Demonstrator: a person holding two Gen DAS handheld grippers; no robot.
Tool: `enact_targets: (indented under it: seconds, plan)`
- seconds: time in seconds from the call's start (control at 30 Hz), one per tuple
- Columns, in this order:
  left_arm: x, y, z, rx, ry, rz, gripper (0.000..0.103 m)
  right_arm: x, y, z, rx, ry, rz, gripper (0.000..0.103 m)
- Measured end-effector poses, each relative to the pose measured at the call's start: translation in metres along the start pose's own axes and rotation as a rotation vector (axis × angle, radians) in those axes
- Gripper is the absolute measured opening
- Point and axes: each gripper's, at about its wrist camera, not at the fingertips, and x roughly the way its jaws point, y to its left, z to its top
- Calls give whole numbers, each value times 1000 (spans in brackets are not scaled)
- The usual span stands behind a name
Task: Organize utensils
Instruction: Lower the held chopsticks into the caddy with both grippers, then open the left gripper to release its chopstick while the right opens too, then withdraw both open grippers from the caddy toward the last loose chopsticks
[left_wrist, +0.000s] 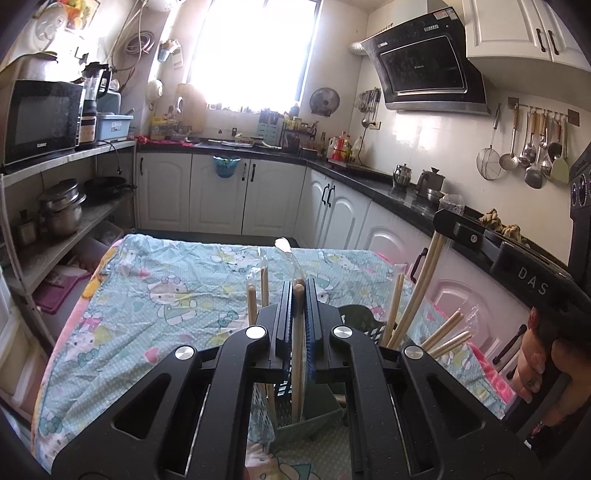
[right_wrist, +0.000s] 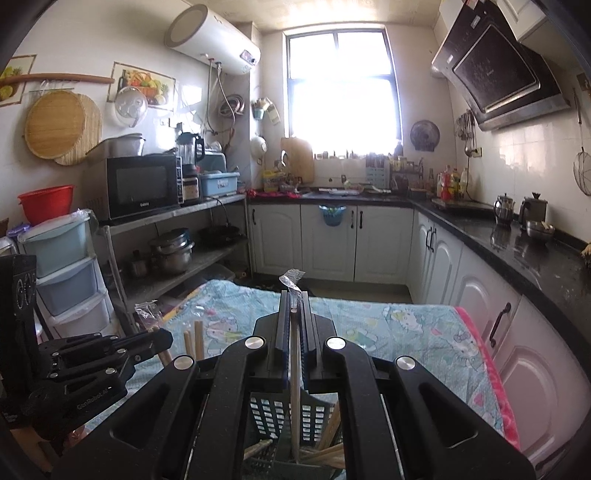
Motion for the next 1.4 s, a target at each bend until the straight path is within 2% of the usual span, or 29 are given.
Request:
enact_targets:
  seconds: [0.3,0.37,0.43,0.57,0.67,0.83,0.9,1.13,1.4]
  plan:
    - [1,4,-5,-12,20,8,5,0,-3,-7,11,26,-7,20]
    - [-2,5,-4,-15,16,8,13,-2,-4,-7,13,32,-10,23]
    - [-6,6,-3,-19,14,9,31,-6,-5,-8,13,40,-8,27]
    - [-16,5,-1,-21,-3,9,41,-15,-7,-10,13,49,-11,35]
    - [-26,4,1,-16,-22,14,55,-23,-8,-10,15,55,-9,42]
    - [-43,2,5,-11,-56,11,86,-40,-11,-12,16,59,-8,50]
    - [-50,1,6,-11,-66,8,91,-47,-13,-13,20,62,-6,52]
    - [-71,-3,6,4,-97,14,92,-69,-14,-17,17,57,0,58]
    - [-87,1,-3,-9,-98,9,92,-89,-9,-24,0,57,4,61]
